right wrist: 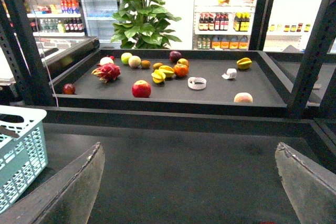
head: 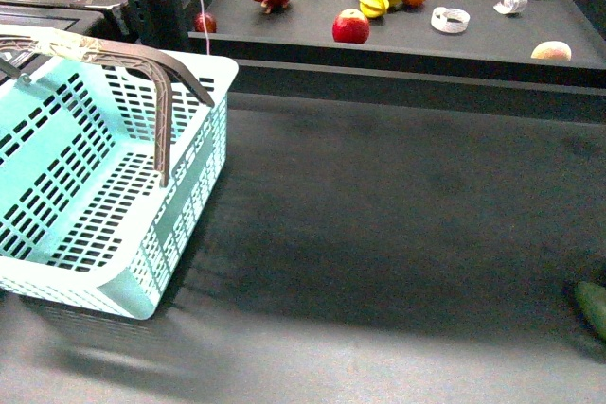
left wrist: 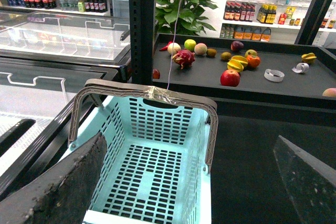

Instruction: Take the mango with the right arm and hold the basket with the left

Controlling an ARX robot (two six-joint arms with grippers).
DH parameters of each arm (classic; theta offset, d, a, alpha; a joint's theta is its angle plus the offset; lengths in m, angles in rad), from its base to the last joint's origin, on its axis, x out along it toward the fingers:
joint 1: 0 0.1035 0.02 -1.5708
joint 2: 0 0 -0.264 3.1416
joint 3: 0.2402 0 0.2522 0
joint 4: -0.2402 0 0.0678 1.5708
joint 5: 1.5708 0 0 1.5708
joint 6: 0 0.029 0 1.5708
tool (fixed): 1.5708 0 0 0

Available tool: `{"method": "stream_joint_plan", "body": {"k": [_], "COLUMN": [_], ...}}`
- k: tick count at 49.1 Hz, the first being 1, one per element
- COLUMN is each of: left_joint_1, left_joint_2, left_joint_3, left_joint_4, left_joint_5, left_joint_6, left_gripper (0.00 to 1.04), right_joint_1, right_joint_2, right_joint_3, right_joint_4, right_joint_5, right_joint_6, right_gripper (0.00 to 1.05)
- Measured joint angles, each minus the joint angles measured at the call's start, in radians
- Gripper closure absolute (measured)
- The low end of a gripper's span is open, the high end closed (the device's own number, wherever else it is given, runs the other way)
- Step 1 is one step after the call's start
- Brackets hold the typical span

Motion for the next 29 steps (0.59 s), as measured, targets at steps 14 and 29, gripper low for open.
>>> {"method": "stream_joint_plan", "body": {"k": [14, 29], "left_joint_1": [0.0, 0.0], "left_joint_2": [0.0, 0.0], "left_joint_3": [0.0, 0.0], "left_joint_4": [0.0, 0.0], "left_joint_5": [0.0, 0.0], "left_joint_6": [0.0, 0.0], "left_gripper": [0.08, 0.08], "right_joint_1": [0.0, 0.0], "right_joint_2": [0.0, 0.0], "right_joint_3": [0.0, 0.0], "right_joint_4": [0.0, 0.0], "right_joint_5": [0.0, 0.0], "right_joint_6": [0.0, 0.0], "right_gripper": [0.08, 0.08]}}
